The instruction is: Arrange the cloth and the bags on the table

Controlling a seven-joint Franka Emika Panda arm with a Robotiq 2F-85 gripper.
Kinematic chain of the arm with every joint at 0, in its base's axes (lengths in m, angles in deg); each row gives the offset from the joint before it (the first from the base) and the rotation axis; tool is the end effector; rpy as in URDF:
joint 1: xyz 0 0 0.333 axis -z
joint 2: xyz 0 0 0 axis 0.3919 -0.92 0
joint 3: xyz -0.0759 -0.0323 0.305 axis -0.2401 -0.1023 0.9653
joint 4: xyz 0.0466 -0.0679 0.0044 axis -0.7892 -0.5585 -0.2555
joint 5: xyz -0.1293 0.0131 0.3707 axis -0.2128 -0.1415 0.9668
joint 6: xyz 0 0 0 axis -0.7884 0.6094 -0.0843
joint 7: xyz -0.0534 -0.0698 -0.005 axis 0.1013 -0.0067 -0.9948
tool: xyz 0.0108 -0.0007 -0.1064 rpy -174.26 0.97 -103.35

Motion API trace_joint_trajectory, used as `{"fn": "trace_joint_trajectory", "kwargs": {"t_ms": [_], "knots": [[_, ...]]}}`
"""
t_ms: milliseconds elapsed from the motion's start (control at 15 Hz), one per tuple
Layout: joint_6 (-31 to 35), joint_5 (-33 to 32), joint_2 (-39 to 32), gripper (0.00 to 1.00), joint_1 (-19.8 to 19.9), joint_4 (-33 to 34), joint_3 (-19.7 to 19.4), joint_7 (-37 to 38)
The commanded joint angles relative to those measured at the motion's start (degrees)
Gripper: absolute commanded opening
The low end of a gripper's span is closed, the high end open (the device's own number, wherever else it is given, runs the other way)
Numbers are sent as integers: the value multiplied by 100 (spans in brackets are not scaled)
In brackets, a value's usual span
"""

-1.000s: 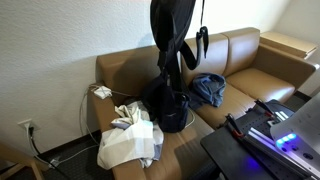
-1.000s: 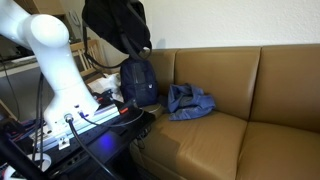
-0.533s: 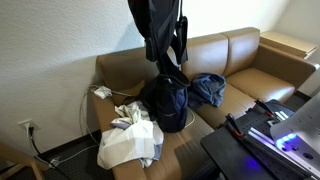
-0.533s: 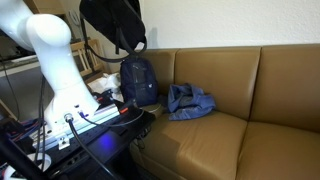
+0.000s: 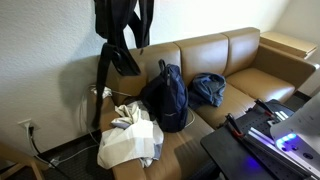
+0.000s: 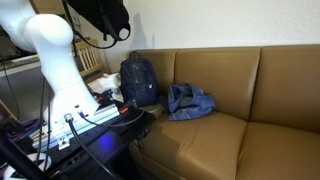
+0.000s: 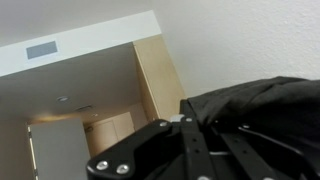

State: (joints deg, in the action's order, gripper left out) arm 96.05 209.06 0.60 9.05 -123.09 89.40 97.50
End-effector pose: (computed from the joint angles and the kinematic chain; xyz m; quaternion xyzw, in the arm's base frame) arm 0.4360 0.2760 0.6124 -0.2352 0.4313 0.6605 0.5678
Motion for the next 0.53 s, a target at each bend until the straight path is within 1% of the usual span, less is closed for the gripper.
{"fn": "trace_joint_trajectory", "kwargs": {"t_ms": [0, 67, 267, 333, 400, 467], "knots": [[-301, -185, -155, 2, 25, -16, -79, -224], [-419, -243, -303, 6, 55, -35, -110, -287], [-377, -241, -370, 6, 38, -39, -84, -284], [-371, -241, -344, 2, 30, -39, -83, -279], [-541, -457, -336, 2, 86, -105, -146, -262], [-997, -484, -449, 2, 122, -149, -227, -469]]}}
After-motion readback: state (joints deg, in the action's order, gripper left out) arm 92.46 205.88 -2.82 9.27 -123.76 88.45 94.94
